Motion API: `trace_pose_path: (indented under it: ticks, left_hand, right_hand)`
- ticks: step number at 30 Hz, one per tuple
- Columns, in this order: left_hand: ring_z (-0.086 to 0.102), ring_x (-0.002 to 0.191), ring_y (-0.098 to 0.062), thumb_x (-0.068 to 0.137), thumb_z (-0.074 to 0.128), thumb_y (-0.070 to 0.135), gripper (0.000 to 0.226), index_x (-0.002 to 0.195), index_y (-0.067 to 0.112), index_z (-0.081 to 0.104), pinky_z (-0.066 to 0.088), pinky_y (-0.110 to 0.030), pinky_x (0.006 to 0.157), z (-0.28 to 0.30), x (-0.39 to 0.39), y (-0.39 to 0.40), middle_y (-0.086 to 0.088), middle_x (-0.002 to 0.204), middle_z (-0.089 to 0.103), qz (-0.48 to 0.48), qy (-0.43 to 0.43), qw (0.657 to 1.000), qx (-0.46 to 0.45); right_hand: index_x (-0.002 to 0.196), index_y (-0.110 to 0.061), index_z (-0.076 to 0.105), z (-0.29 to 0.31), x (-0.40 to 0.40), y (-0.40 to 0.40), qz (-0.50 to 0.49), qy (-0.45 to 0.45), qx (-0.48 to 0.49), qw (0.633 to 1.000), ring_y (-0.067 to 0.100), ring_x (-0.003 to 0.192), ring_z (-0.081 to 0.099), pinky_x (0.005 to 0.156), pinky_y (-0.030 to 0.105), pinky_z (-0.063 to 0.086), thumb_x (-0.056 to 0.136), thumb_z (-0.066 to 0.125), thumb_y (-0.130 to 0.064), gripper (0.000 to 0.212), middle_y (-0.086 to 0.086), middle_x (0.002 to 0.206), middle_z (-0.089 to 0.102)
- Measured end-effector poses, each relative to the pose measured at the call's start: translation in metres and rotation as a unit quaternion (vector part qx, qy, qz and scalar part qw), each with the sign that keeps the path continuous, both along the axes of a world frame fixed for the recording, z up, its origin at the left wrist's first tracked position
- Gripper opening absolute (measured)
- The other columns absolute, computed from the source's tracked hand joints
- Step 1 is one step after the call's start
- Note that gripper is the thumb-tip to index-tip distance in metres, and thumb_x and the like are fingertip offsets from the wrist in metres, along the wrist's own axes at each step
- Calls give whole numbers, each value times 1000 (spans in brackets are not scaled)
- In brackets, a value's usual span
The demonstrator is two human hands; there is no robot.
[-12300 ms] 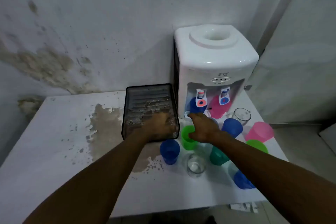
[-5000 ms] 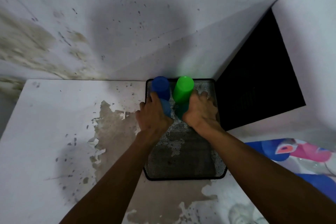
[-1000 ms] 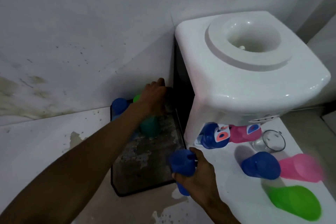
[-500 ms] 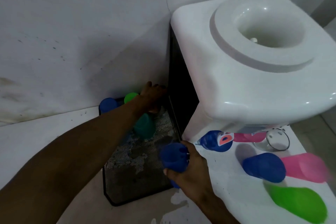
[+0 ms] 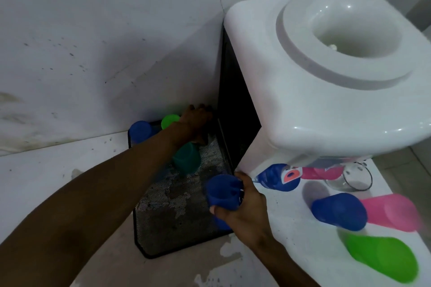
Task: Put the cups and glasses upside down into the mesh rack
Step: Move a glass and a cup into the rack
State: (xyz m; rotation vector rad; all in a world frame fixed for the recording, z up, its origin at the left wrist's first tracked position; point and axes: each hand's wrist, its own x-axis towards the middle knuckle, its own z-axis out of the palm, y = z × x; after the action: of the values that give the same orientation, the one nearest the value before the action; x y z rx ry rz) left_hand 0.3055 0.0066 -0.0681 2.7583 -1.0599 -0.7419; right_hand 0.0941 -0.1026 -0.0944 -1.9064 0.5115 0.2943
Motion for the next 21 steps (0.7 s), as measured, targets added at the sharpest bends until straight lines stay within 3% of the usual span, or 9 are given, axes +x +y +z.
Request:
trace_pose_path:
  ticks: [2,4,6,8,11,14,16,19,21]
  left_hand:
    - [42,125,-37,78,68,38,70,137,11,42,40,-42,100,5,0,-2,-18,138,45,53,-47,997,-15]
    - [49,114,-38,75,70,37,65,131,11,49,45,-46,91,9,-3,7,-18,121,54,80,-74,993,-39]
    - [50,110,-38,74,72,34,61,126,10,53,46,-46,87,11,-10,22,-18,116,56,80,-80,991,-73]
    - [50,108,-37,72,74,32,59,123,9,56,46,-44,85,8,-16,41,-18,115,57,95,-90,986,-103]
    - [50,99,-33,64,67,45,62,115,9,62,42,-35,73,6,-26,64,-15,108,62,96,-97,982,-132]
    - [49,98,-28,51,51,63,81,116,16,62,35,-31,71,3,-35,81,-8,107,63,90,-107,983,-118]
    - [47,105,-30,46,49,68,92,123,19,59,36,-35,78,-4,-38,87,-7,114,63,71,-105,989,-73]
    - [40,118,-31,53,69,58,92,136,23,47,34,-40,91,-12,-44,89,-5,128,56,52,-84,995,-27]
    - [36,124,-30,64,74,47,87,141,26,39,33,-39,93,-16,-48,87,-5,133,53,52,-78,995,-17]
  right_hand:
    - [119,-34,45,3,1,4,-34,8,14,999,2,95,59,89,22,53,54,91,-22,81,-19,107,59]
    - [109,-29,51,3,4,11,-82,24,50,995,-3,86,58,77,13,51,55,90,-17,68,-20,99,60]
    - [102,-24,59,1,8,19,-149,48,124,980,0,86,61,73,18,50,60,88,-16,51,-10,100,67]
    - [101,-20,64,-3,13,28,-215,79,184,956,15,89,66,78,32,54,67,83,-24,39,2,103,70]
    - [104,-19,65,-8,21,38,-287,115,238,921,27,97,65,90,45,53,74,75,-37,37,6,106,69]
    - [99,-15,61,-5,28,43,-317,139,282,894,29,97,61,89,42,51,79,68,-34,28,7,107,63]
    - [89,-13,64,0,31,43,-304,146,307,890,28,90,62,73,36,51,79,65,-21,13,11,102,65]
    - [92,-3,66,4,38,46,-261,149,283,911,29,81,65,59,31,50,58,69,-22,39,17,96,69]
    - [98,-4,58,7,45,49,-234,137,218,937,29,83,66,66,38,56,49,75,-26,56,15,98,67]
